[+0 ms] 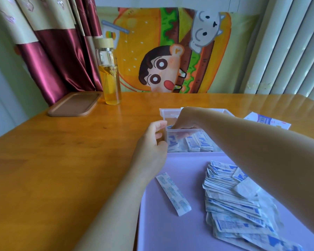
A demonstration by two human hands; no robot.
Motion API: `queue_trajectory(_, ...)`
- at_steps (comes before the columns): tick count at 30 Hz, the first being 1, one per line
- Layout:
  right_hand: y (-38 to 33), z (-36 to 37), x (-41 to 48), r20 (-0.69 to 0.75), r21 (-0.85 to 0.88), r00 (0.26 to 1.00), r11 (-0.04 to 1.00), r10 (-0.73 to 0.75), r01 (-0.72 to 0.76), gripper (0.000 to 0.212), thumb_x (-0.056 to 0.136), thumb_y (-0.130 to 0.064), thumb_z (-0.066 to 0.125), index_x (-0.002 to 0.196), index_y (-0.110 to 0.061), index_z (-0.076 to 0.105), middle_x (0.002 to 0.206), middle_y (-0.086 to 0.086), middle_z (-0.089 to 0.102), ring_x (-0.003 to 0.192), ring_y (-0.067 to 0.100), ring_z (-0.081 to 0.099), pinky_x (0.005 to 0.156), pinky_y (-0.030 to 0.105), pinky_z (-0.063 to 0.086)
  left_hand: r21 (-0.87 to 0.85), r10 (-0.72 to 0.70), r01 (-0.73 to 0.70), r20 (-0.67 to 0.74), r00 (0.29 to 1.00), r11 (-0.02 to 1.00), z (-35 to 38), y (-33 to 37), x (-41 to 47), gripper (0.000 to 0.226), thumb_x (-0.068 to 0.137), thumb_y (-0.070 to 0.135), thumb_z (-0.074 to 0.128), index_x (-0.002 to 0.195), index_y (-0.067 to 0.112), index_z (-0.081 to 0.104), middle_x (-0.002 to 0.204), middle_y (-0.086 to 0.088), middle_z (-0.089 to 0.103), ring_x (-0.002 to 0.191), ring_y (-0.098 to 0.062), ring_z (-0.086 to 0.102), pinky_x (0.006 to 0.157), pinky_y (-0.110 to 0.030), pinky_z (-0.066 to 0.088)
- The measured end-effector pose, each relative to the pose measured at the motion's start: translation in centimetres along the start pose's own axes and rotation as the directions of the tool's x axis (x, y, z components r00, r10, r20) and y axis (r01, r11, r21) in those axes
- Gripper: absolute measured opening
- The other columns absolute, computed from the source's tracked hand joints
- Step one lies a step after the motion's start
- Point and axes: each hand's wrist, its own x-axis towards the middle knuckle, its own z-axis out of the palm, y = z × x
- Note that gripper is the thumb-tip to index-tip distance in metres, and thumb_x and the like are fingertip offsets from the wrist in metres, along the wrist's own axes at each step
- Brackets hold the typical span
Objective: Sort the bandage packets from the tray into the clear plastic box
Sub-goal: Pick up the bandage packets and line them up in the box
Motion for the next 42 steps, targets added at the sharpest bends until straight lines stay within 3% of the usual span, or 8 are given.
queue_trajectory(6, 0.1, -0.3, 0.6, -0.045, -0.008, 0.997, 0.998, -0.057, 0.056, 0.026, 0.079, -0.027, 0.071, 0.096, -0.008, 0.071, 0.092, 0.005, 0.074, 0.081, 0.015, 0.069, 0.083, 0.027, 0.053, 0.003, 0.000, 0.000, -0.004, 1.000, 1.000, -0.1, 0.0, -0.1, 0.055, 0.088, -0.007, 0.034, 0.129, 0.027, 0.045, 0.122, 0.020, 0.046, 0.115, -0.001, 0.045, 0.079, -0.005, 0.035)
queue_trajectory(10, -0.1, -0.5, 0.2, 0.057, 0.170, 0.995, 0.983, -0.082, 0.071, 0.020, 0.095, -0.019, 0.051, 0.082, -0.009, 0.062, 0.085, -0.003, 0.075, 0.057, 0.005, 0.066, 0.052, 0.019, 0.046, 0.020, 0.008, -0.007, -0.010, 1.000, 1.000, 0.0, 0.0, 0.0, 0.056, 0.087, -0.008, 0.034, 0.129, 0.028, 0.044, 0.123, 0.020, 0.046, 0.115, -0.001, 0.045, 0.080, -0.007, 0.035)
queue_trajectory(15, 0.9, -0.8, -1.3, -0.107, 0.248, 0.981, 0.951, -0.164, 0.186, 0.019, 0.092, -0.009, 0.050, 0.103, 0.001, 0.063, 0.100, 0.009, 0.067, 0.094, 0.023, 0.068, 0.056, 0.024, 0.052, 0.051, 0.033, -0.032, -0.026, 0.999, 0.998, 0.1, -0.1, 0.0, 0.056, 0.086, -0.009, 0.034, 0.127, 0.028, 0.046, 0.121, 0.020, 0.046, 0.115, -0.001, 0.045, 0.081, -0.008, 0.037)
queue_trajectory(18, 1.8, -0.8, -3.5, -0.370, 0.144, 0.880, 0.918, -0.297, 0.370, 0.028, 0.093, -0.010, 0.046, 0.113, -0.008, 0.065, 0.107, 0.006, 0.069, 0.093, 0.020, 0.064, 0.077, 0.027, 0.050, 0.097, 0.056, -0.053, -0.036, 0.998, 0.994, 0.1, -0.2, -0.1, 0.054, 0.086, -0.009, 0.035, 0.123, 0.029, 0.047, 0.119, 0.019, 0.047, 0.115, -0.002, 0.044, 0.084, -0.014, 0.036)
queue_trajectory(23, 5.3, 0.6, -9.8, -0.587, 0.056, 0.639, 0.762, -0.497, 0.645, 0.022, 0.091, -0.011, 0.054, 0.101, -0.021, 0.070, 0.081, -0.013, 0.064, 0.070, -0.009, 0.056, 0.065, 0.002, 0.039, 0.192, 0.082, -0.073, -0.037, 0.996, 0.979, -0.2, -0.9, -0.3, 0.055, 0.086, -0.007, 0.036, 0.122, 0.032, 0.051, 0.130, 0.007, 0.051, 0.125, -0.006, 0.042, 0.087, -0.020, 0.035)
queue_trajectory(32, 15.2, 4.2, -14.5, -0.063, -0.110, 0.928, 0.927, -0.368, 0.360, 0.057, 0.084, -0.006, 0.056, 0.132, -0.034, 0.046, 0.127, -0.018, 0.054, 0.114, 0.009, 0.053, 0.097, 0.027, 0.043, 0.297, 0.288, -0.246, -0.109, 0.951, 0.923, -0.8, 0.9, -1.5, 0.049, 0.088, -0.008, 0.037, 0.108, 0.033, 0.054, 0.127, 0.006, 0.054, 0.118, -0.007, 0.048, 0.080, -0.004, 0.032)
queue_trajectory(38, 16.7, 6.1, -14.8, -0.207, -0.135, 0.900, 0.922, -0.383, 0.362, 0.039, 0.087, -0.025, 0.061, 0.123, -0.038, 0.054, 0.113, -0.025, 0.062, 0.087, -0.006, 0.054, 0.074, 0.006, 0.037, 0.277, 0.372, -0.324, -0.138, 0.918, 0.904, -0.3, 0.9, -2.3, 0.042, 0.090, -0.008, 0.039, 0.105, 0.025, 0.059, 0.109, 0.005, 0.061, 0.106, -0.008, 0.056, 0.081, 0.002, 0.036)
queue_trajectory(42, 17.2, 6.0, -14.5, -0.336, -0.068, 0.888, 0.948, -0.315, 0.311, 0.019, 0.092, -0.023, 0.054, 0.103, -0.030, 0.068, 0.097, -0.010, 0.070, 0.086, 0.013, 0.062, 0.078, 0.030, 0.051, 0.337, 0.479, -0.412, -0.144, 0.866, 0.847, 0.1, 1.4, -2.6, 0.037, 0.089, -0.009, 0.040, 0.100, 0.018, 0.063, 0.101, 0.004, 0.062, 0.097, -0.007, 0.058, 0.080, 0.000, 0.038)
